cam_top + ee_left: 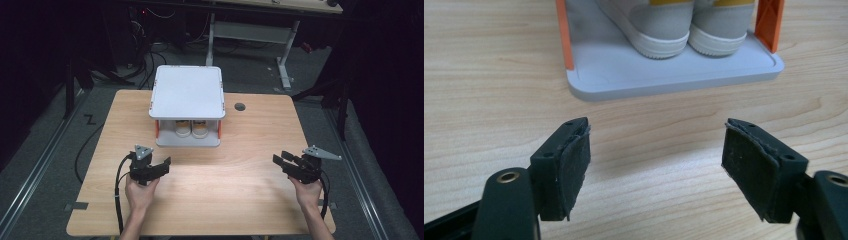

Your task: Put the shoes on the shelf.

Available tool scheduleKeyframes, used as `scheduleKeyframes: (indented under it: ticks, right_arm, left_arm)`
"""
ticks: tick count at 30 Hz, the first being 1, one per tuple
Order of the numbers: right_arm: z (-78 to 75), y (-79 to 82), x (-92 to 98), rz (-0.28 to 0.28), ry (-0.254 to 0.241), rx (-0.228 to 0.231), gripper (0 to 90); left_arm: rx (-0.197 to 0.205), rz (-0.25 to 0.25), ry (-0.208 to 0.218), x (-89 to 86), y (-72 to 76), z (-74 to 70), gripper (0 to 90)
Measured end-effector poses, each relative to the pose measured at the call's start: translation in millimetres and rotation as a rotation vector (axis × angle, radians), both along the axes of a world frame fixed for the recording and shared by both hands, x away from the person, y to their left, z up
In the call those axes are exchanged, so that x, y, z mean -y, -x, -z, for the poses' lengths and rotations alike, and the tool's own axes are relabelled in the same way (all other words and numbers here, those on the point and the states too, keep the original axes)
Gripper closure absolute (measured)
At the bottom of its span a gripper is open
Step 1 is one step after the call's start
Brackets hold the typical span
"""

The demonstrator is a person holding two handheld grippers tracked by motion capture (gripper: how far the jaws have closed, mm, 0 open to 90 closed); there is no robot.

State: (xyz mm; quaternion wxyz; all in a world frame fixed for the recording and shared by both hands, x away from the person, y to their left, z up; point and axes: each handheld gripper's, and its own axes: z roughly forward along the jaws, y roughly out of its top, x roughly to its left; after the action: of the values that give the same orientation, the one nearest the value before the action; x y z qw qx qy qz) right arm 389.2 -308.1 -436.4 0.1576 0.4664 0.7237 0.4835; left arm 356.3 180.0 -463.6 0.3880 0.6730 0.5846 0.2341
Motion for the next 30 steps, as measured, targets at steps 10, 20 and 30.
scheduleKeyframes:
  ticks: [10, 20, 30]
  right_arm:
    - [20.5, -4.5, 9.1, 0.05, 0.049, -0.043, 50.8]
    - [37.8, -9.1, 16.5, 0.097, 0.089, -0.085, 50.4]
    - [46.8, -17.2, 16.7, 0.122, 0.134, -0.102, 49.7]
  left_arm:
    - [-0.045, -0.022, -0.019, -3.5, -3.0, 15.2, 27.7]
    - [-0.074, -0.03, -0.046, -5.1, -6.4, 24.8, 27.7]
    - [-0.103, -0.051, -0.06, -6.2, -12.4, 34.4, 27.8]
